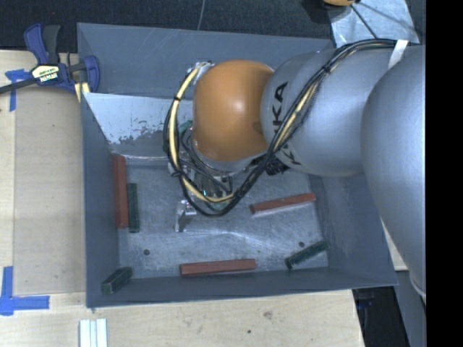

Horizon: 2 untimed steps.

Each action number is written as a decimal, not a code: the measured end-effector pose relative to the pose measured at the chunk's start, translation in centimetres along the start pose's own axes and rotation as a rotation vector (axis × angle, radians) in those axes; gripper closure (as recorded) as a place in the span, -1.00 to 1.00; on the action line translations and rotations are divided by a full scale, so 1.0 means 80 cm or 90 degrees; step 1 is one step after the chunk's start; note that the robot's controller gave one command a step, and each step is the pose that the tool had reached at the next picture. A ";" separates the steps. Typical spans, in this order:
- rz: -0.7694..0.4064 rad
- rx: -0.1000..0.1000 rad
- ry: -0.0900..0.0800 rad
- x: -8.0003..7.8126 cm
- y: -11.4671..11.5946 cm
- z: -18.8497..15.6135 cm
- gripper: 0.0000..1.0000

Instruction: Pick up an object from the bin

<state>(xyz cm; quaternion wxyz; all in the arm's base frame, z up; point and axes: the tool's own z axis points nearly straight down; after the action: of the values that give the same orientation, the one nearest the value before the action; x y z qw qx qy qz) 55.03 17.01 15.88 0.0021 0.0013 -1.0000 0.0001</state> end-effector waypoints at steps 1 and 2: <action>0.002 -0.001 -0.004 -0.003 -0.001 -0.004 -1.00; -0.153 0.000 -0.008 -0.006 0.025 0.034 -1.00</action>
Offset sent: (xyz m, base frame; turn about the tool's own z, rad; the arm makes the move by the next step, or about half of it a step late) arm 0.0038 0.0580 -0.0888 -0.6651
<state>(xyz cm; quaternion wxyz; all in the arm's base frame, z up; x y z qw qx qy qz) 55.52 18.98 13.18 -0.0040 0.1212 -0.9926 -0.0001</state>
